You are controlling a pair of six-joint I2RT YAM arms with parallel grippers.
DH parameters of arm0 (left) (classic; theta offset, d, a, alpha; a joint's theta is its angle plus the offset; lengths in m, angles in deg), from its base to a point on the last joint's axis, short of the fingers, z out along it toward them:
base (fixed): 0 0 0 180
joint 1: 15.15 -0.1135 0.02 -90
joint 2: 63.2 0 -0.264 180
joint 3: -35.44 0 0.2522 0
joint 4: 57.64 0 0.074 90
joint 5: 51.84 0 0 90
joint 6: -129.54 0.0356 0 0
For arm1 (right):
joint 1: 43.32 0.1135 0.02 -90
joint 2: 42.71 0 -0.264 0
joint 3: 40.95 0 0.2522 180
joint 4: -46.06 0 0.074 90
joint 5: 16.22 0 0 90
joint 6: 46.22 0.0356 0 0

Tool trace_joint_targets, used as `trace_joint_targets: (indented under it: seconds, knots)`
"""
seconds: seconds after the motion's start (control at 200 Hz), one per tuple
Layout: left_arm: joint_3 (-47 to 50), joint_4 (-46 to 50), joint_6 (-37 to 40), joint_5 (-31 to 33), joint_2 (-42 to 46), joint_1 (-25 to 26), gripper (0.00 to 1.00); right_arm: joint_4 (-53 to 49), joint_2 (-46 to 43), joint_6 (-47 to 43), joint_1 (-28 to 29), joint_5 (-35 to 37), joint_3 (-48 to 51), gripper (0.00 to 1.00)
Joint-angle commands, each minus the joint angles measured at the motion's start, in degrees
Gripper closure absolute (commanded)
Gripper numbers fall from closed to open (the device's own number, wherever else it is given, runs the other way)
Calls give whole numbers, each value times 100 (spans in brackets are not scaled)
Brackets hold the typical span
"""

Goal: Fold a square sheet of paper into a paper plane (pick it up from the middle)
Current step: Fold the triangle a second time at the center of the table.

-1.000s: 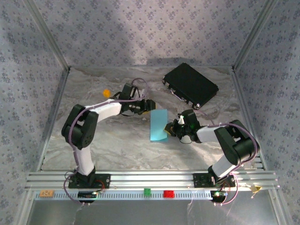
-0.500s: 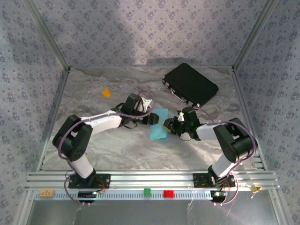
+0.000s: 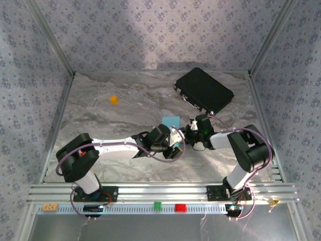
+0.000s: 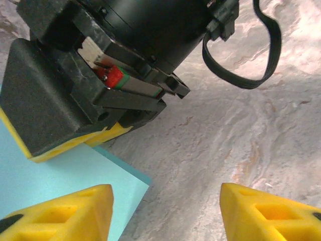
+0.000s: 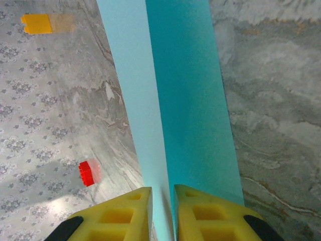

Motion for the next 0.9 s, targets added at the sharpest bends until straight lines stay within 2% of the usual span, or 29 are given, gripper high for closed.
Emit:
trace_joint_targets:
  seconds: [0.0,0.115,0.295,0.894]
  knots:
    - [-6,136,644,985,-116,196,40,-116,15,-96,-28,-97,-122,81]
    - [43,-15,894,1673,-223,421,38,-116,14,-95,-34,-101,-142,81]
    - [-103,174,1126,1964,-414,518,38,-101,14,-59,-31,-97,-141,81]
    - [-330,225,1460,2246,-736,638,44,-106,-19,-12,-28,-76,-129,81]
